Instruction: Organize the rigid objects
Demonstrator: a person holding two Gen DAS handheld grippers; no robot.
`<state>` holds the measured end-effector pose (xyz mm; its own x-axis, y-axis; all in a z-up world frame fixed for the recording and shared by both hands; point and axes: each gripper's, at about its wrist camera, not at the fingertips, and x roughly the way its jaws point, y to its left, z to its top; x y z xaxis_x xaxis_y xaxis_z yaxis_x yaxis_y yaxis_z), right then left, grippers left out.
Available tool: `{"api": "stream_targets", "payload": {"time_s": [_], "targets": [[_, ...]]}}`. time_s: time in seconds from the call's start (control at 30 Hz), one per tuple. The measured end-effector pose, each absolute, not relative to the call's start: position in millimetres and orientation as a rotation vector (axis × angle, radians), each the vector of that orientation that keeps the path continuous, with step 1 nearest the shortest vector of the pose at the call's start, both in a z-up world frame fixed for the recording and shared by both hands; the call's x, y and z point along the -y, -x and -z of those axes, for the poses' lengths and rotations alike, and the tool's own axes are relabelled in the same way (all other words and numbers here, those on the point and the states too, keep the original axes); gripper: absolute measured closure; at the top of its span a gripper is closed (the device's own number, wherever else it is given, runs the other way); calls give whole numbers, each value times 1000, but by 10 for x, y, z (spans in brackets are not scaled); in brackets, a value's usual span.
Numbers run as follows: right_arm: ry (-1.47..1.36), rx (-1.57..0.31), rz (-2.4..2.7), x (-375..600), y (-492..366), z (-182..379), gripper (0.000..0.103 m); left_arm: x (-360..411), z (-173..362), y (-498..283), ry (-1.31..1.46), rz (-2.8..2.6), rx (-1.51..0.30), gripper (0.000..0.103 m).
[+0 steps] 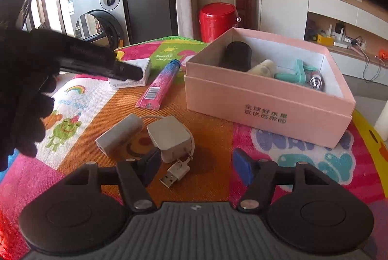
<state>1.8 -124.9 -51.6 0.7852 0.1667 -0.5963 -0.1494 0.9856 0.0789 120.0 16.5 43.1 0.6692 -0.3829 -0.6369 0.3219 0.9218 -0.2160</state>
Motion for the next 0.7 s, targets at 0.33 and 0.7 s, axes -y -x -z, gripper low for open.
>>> {"api": "stream_targets", "payload": {"time_s": [0.33, 0.7], "targets": [[-64, -660, -169, 1278, -25, 585, 18, 208, -126, -1571, -30, 374, -744, 69], [20, -726, -219, 1169, -132, 613, 0, -576, -148, -850, 49, 443, -802, 70]]}}
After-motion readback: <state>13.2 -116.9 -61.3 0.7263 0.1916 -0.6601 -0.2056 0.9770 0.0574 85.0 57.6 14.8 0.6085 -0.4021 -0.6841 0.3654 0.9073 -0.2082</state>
